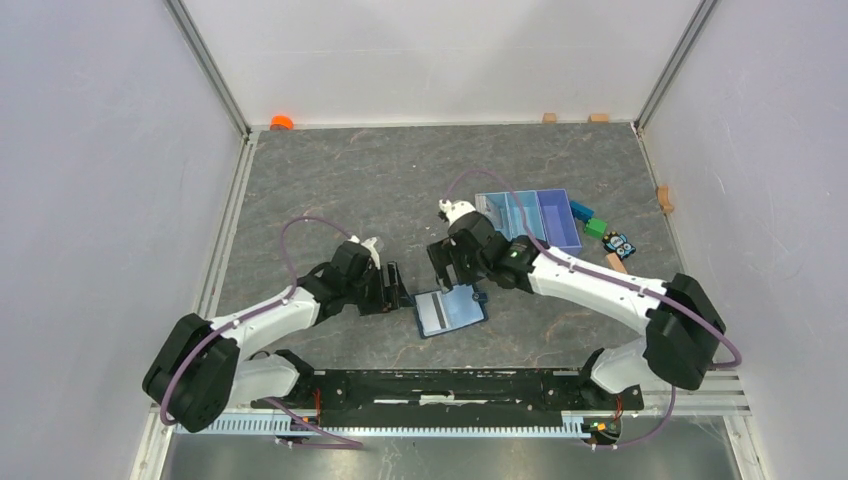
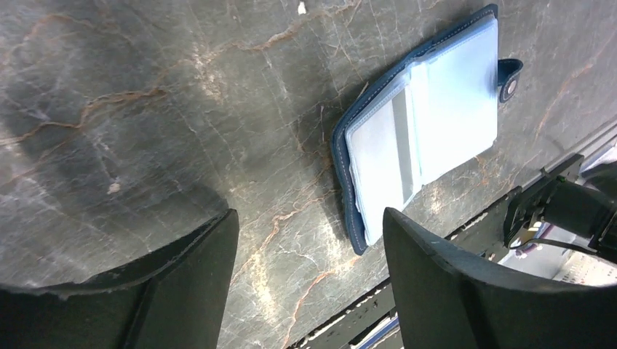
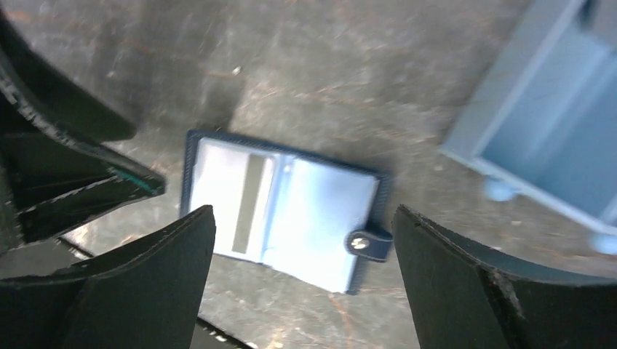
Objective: Put the credit cards into the card holder
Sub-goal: Insert the credit card into the card holder, then pick up the credit card from the storage box.
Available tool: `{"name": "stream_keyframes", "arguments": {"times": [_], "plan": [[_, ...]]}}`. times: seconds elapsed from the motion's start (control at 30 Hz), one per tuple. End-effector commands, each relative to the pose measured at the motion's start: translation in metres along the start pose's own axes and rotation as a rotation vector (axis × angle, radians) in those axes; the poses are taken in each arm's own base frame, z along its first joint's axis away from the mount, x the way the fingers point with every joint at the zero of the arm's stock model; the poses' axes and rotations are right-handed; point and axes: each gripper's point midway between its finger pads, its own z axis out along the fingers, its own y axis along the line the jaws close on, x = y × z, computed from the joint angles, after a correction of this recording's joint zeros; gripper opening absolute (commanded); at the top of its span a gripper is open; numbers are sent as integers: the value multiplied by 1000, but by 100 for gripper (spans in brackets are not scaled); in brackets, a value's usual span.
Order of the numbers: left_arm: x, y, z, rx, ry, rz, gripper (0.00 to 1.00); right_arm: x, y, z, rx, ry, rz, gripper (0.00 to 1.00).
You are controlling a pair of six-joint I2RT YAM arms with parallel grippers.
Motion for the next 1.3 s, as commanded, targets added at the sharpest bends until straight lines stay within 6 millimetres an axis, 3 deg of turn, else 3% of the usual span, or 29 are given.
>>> {"name": "stream_keyframes", "arguments": {"times": [0.0,0.17,0.4,0.53,0.63,0.9,1.27], "plan": [[-23,-10,-12,-11,-52,41,80,-31,-42,-22,153,-64,-75,96],[-45,-35,-30,13,-58,85,84,-65,-81,-23,262,-97,-81,98],[-89,-67,-78,16,-92,182,93,-103,-129,-3,385,-108,-67,98],[-111,-67,-99,-32,-104,267,95,-126,-141,18,429,-113,-73,98],[-125,-58,-103,-76,-131,300,96,-141,-146,34,456,-113,-73,98],[-132,-35,-93,-138,-158,305,96,-134,-168,70,570,-43,-15,95],[-130,-22,-86,-170,-157,309,96,-116,-152,97,466,-20,77,86]]}}
